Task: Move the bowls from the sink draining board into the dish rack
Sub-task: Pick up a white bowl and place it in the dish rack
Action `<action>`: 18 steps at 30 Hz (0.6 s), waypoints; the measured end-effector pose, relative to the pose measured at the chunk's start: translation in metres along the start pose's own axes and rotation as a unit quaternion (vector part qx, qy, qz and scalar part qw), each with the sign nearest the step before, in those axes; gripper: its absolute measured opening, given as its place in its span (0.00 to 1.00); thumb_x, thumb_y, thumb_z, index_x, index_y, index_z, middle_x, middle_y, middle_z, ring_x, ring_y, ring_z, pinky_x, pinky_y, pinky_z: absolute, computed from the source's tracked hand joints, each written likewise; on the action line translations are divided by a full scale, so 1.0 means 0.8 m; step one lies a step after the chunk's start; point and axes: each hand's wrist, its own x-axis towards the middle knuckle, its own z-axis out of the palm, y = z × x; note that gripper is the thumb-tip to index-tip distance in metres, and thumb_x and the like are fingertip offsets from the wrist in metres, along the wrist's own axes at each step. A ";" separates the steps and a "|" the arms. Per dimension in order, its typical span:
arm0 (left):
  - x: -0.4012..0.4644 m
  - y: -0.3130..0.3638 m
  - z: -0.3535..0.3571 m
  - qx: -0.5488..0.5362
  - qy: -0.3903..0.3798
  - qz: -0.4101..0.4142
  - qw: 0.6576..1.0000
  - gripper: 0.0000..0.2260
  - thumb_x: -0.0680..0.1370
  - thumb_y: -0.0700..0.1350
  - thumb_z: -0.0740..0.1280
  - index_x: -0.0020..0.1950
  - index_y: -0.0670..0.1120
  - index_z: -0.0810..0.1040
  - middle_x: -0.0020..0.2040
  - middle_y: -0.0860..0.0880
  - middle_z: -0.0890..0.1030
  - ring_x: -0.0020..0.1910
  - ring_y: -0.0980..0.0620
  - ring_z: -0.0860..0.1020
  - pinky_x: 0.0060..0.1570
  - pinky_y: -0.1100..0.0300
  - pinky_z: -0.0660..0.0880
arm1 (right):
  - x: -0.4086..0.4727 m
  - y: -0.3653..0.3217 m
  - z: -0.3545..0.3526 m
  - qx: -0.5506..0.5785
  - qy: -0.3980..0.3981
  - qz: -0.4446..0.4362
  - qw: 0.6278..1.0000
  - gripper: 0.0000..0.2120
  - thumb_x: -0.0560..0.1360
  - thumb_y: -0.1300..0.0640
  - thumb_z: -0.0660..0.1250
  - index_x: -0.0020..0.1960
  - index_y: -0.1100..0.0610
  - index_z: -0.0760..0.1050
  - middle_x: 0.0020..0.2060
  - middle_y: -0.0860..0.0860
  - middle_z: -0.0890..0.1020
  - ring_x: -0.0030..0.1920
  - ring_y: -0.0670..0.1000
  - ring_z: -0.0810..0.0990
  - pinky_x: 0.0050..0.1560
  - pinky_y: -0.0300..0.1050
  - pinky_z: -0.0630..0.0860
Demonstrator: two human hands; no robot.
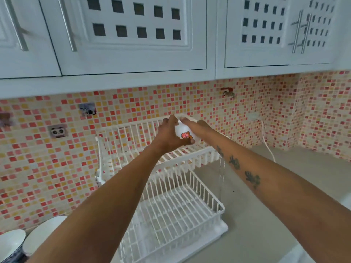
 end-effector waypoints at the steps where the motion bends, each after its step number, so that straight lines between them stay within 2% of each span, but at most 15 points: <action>1: 0.004 -0.001 0.008 0.017 -0.010 -0.003 1.000 0.38 0.64 0.54 0.79 0.65 0.41 0.66 0.62 0.42 0.70 0.56 0.45 0.71 0.50 0.56 0.71 | 0.008 0.006 0.001 0.000 0.002 0.009 1.000 0.44 0.63 0.28 0.63 0.66 0.59 0.72 0.61 0.57 0.79 0.58 0.58 0.80 0.59 0.52 0.76; 3: 0.011 -0.006 0.024 0.052 -0.032 -0.004 0.998 0.41 0.63 0.54 0.80 0.66 0.39 0.65 0.62 0.40 0.69 0.58 0.41 0.73 0.53 0.51 0.73 | 0.023 0.017 0.004 -0.011 0.007 0.012 1.000 0.36 0.68 0.34 0.64 0.65 0.60 0.73 0.59 0.58 0.81 0.56 0.58 0.81 0.59 0.52 0.77; 5: 0.016 -0.010 0.034 0.071 -0.049 -0.009 0.996 0.41 0.62 0.53 0.81 0.66 0.38 0.65 0.62 0.40 0.69 0.59 0.39 0.73 0.55 0.48 0.74 | 0.032 0.022 0.005 -0.020 0.010 0.020 1.000 0.28 0.73 0.40 0.63 0.63 0.60 0.73 0.57 0.56 0.81 0.54 0.56 0.81 0.55 0.49 0.77; 7: 0.022 -0.013 0.040 0.090 -0.066 -0.016 0.994 0.40 0.63 0.52 0.81 0.66 0.37 0.65 0.62 0.39 0.69 0.59 0.39 0.72 0.56 0.48 0.73 | 0.042 0.027 0.006 -0.043 0.004 0.028 0.999 0.24 0.76 0.45 0.61 0.64 0.61 0.72 0.55 0.55 0.80 0.50 0.54 0.79 0.44 0.45 0.75; 9: 0.025 -0.015 0.041 0.123 -0.084 -0.021 0.989 0.39 0.64 0.51 0.80 0.66 0.38 0.65 0.63 0.39 0.68 0.61 0.38 0.71 0.59 0.47 0.72 | 0.050 0.029 0.006 -0.074 -0.010 0.033 0.997 0.20 0.78 0.49 0.59 0.65 0.61 0.72 0.57 0.57 0.80 0.48 0.54 0.77 0.36 0.41 0.71; 10: 0.026 -0.016 0.041 0.136 -0.092 -0.021 0.986 0.37 0.65 0.51 0.79 0.66 0.38 0.65 0.64 0.40 0.67 0.61 0.38 0.70 0.60 0.47 0.72 | 0.053 0.029 0.006 -0.089 -0.017 0.038 0.995 0.19 0.79 0.51 0.58 0.65 0.61 0.72 0.59 0.57 0.79 0.48 0.54 0.76 0.35 0.41 0.70; 12: 0.027 -0.018 0.043 0.137 -0.117 -0.011 0.984 0.33 0.67 0.49 0.78 0.65 0.39 0.66 0.64 0.40 0.67 0.61 0.39 0.70 0.60 0.46 0.71 | 0.057 0.029 0.005 -0.123 -0.021 0.048 0.991 0.18 0.80 0.55 0.57 0.66 0.62 0.72 0.61 0.58 0.78 0.48 0.54 0.75 0.41 0.43 0.71; 13: 0.027 -0.019 0.043 0.128 -0.129 -0.005 0.983 0.31 0.68 0.48 0.77 0.64 0.40 0.66 0.63 0.40 0.67 0.60 0.39 0.70 0.60 0.46 0.72 | 0.059 0.029 0.005 -0.137 -0.015 0.053 0.989 0.17 0.81 0.56 0.57 0.66 0.63 0.71 0.61 0.58 0.78 0.48 0.54 0.75 0.44 0.44 0.71; 16: 0.024 -0.022 0.042 0.111 -0.145 0.004 0.983 0.28 0.70 0.45 0.76 0.63 0.41 0.65 0.64 0.40 0.68 0.60 0.39 0.70 0.60 0.46 0.73 | 0.064 0.031 0.006 -0.145 0.008 0.051 0.988 0.17 0.81 0.56 0.58 0.66 0.64 0.71 0.55 0.58 0.78 0.48 0.55 0.76 0.42 0.45 0.73; 18: 0.023 -0.022 0.041 0.100 -0.151 0.000 0.984 0.28 0.70 0.43 0.75 0.65 0.42 0.65 0.65 0.40 0.68 0.61 0.39 0.70 0.60 0.47 0.73 | 0.064 0.033 0.009 -0.164 0.031 0.033 0.986 0.17 0.80 0.56 0.59 0.65 0.64 0.71 0.56 0.59 0.79 0.52 0.57 0.79 0.44 0.46 0.74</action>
